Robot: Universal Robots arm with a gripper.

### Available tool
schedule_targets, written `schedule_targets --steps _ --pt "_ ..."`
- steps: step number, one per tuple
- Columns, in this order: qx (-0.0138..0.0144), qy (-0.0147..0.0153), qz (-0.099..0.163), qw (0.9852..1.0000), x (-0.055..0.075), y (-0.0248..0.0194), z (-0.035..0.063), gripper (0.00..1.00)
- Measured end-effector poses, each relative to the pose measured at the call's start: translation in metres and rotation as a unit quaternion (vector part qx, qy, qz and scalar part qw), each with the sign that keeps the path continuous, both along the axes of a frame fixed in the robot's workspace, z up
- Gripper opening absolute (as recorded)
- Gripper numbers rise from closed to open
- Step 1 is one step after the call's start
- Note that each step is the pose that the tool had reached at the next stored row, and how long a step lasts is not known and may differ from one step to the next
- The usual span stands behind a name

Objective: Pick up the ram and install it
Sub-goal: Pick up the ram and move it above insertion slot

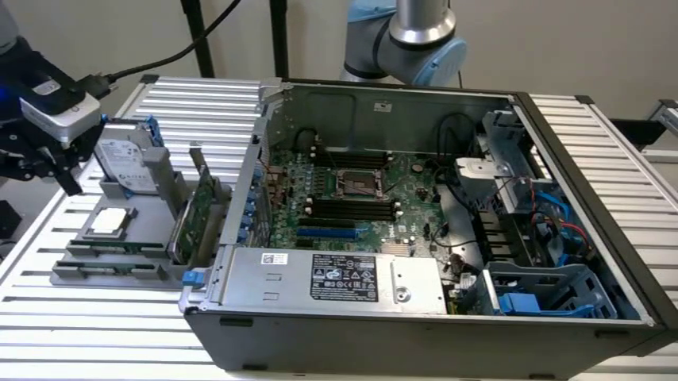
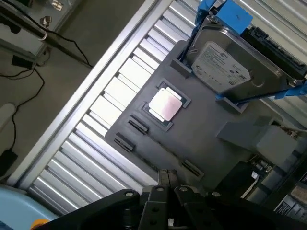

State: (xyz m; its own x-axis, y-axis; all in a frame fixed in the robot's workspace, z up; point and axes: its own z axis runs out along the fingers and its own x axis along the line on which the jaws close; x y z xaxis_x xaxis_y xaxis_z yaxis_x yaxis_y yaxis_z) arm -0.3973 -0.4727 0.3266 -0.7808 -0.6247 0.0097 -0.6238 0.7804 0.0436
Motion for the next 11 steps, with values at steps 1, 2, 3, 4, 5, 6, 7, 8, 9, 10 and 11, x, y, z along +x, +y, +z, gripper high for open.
schedule_targets --steps 1,2,3,4,5,6,7,8,9,10,11 --pt "0.0 0.0 0.009 1.0 0.0 0.0 -0.0009 0.0" --pt "0.0 0.0 0.018 0.9998 0.0 0.0 -0.0018 0.0" --pt "0.0 0.0 0.027 0.9996 0.0 0.0 -0.0028 0.0" --pt "0.0 0.0 0.036 0.9993 0.0001 0.0 -0.0037 0.0" --pt "0.0 0.0 0.045 0.999 0.0001 -0.0001 -0.0046 0.0" --pt "0.0 0.0 0.055 0.9985 0.0 0.0 -0.0056 0.0" --pt "0.0 0.0 0.064 0.9979 0.0 0.0 -0.0065 0.0" --pt "0.0 0.0 0.073 0.9973 0.0 0.0 -0.0075 0.0" --pt "0.0 0.0 0.081 0.9967 0.0 0.0 -0.0084 0.0" --pt "0.0 0.0 0.091 0.9958 0.0 0.0 -0.0094 0.0" --pt "0.0 0.0 0.1 0.995 0.0 0.0 -0.0104 0.0"
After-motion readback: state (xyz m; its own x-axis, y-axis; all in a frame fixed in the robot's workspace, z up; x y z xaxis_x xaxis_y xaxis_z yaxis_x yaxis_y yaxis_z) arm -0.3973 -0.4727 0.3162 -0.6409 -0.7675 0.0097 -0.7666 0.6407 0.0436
